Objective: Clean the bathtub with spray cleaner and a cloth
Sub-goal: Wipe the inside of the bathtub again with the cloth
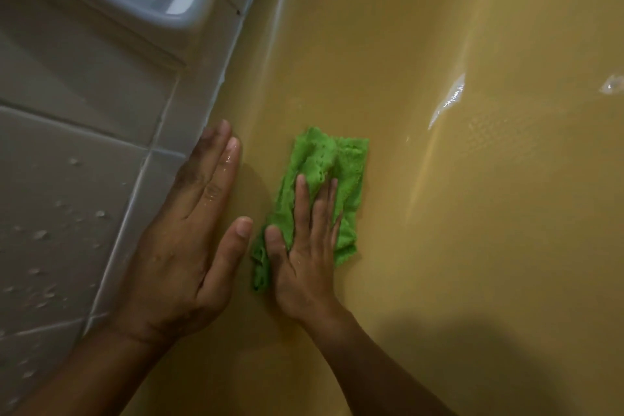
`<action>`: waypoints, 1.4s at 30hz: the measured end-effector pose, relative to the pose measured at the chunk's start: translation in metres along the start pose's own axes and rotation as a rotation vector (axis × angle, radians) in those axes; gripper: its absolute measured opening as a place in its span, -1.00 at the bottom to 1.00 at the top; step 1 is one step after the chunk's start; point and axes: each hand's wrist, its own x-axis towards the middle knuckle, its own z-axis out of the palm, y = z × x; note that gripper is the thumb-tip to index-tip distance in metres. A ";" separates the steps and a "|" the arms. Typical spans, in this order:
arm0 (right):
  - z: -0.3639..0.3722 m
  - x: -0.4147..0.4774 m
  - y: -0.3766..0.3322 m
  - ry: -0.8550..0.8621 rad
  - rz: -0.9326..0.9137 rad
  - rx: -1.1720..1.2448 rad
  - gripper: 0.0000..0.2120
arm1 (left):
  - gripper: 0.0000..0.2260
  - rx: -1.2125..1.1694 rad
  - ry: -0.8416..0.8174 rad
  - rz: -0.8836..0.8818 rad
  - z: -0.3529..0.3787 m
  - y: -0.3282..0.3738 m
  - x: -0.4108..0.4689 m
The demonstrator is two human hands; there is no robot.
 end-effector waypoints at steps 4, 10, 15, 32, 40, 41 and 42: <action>0.002 -0.010 0.034 -0.009 0.159 0.011 -0.39 | -0.45 0.052 -0.008 0.006 0.002 0.000 0.012; -0.011 0.006 0.093 -0.073 0.339 -0.013 -0.40 | -0.44 0.095 0.004 -0.016 0.006 -0.003 0.042; -0.028 0.046 0.116 -0.055 0.401 -0.079 -0.41 | -0.44 0.115 0.015 -0.005 0.008 -0.005 0.077; -0.058 0.163 -0.016 0.055 0.085 0.054 -0.39 | -0.44 0.090 -0.010 -0.013 0.003 0.005 0.113; -0.046 0.114 -0.003 0.029 -0.045 -0.036 -0.40 | -0.45 0.087 -0.017 -0.002 0.003 0.004 0.132; -0.044 0.108 0.003 0.028 -0.034 -0.045 -0.39 | -0.44 0.095 -0.017 -0.002 0.004 0.004 0.135; -0.043 0.103 0.009 0.029 -0.019 -0.051 -0.39 | -0.44 0.102 -0.016 -0.005 0.004 0.004 0.137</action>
